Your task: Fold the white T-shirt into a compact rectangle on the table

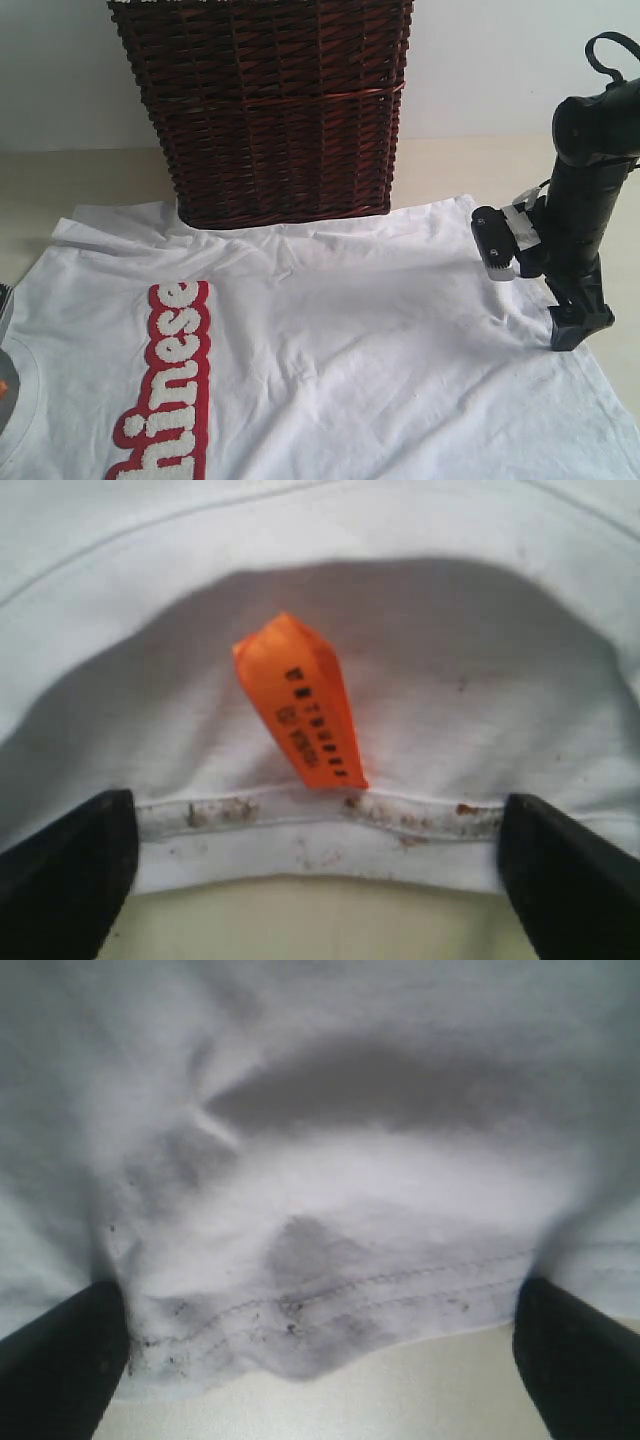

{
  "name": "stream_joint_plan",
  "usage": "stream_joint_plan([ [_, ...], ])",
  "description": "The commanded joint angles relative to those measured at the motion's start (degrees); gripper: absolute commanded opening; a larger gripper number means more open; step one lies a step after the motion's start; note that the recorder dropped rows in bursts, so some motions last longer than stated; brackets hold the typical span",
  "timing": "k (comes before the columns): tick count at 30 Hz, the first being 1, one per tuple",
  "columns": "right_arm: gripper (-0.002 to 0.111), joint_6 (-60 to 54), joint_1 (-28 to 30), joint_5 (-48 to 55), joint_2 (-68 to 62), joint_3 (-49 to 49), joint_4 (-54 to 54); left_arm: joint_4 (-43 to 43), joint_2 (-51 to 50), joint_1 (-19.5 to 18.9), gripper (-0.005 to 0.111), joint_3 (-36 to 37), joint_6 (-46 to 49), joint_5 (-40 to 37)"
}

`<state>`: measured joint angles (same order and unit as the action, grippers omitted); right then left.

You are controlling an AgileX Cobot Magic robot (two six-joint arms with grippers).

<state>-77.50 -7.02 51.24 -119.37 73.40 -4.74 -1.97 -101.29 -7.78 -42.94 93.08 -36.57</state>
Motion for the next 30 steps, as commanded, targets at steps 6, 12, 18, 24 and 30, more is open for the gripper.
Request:
stream_joint_plan([
  [6,0.105,-0.3,0.0,0.4,-0.9,0.1,0.2,3.2,-1.4,-0.3,0.093,0.3,1.1,5.5],
  [12,0.105,-0.3,0.0,-0.4,-0.9,0.1,0.2,3.2,-1.4,-0.3,0.093,0.3,1.1,5.5],
  [18,0.105,-0.3,0.0,-0.4,-0.9,0.1,0.3,3.2,-1.4,-0.3,0.093,0.3,1.1,5.5],
  [24,0.105,-0.3,0.0,-0.3,-0.9,0.1,0.3,3.2,-1.4,-0.3,0.093,0.3,1.1,5.5],
  [30,0.105,-0.3,0.0,-0.6,-0.9,0.1,0.3,3.2,-1.4,-0.3,0.093,0.3,1.1,5.5],
])
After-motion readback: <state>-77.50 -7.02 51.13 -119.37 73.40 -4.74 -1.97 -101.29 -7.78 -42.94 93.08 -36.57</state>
